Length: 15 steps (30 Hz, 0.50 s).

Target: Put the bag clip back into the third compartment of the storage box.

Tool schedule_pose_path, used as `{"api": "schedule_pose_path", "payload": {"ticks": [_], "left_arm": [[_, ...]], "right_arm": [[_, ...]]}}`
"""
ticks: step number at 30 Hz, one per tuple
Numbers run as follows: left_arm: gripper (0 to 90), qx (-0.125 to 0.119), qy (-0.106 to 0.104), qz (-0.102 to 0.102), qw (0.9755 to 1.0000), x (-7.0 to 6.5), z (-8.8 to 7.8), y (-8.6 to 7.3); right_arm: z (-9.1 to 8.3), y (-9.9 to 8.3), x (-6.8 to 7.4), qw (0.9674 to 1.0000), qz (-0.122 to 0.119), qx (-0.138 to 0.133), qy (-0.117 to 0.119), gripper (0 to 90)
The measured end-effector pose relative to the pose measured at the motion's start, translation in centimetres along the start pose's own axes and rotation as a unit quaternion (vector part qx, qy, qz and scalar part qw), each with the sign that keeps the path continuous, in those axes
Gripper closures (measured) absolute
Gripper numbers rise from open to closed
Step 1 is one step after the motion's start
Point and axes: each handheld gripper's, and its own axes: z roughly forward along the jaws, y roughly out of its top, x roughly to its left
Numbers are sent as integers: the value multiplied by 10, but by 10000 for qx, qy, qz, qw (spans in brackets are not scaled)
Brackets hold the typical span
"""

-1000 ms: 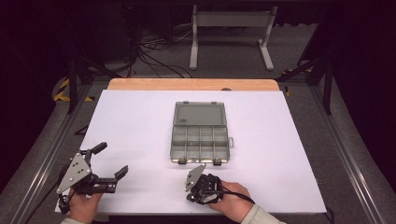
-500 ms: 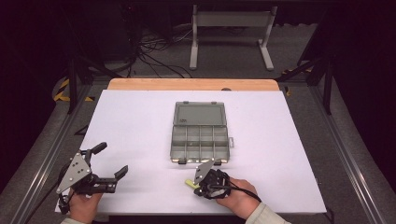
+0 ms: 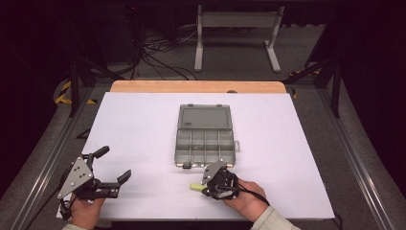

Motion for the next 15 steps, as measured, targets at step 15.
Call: {"api": "schedule_pose_path", "payload": {"ticks": [15], "left_arm": [[2, -15, 0, -9, 10000, 0, 0, 0]], "right_arm": [[-1, -1, -2, 10000, 2, -10, 9, 900]]}}
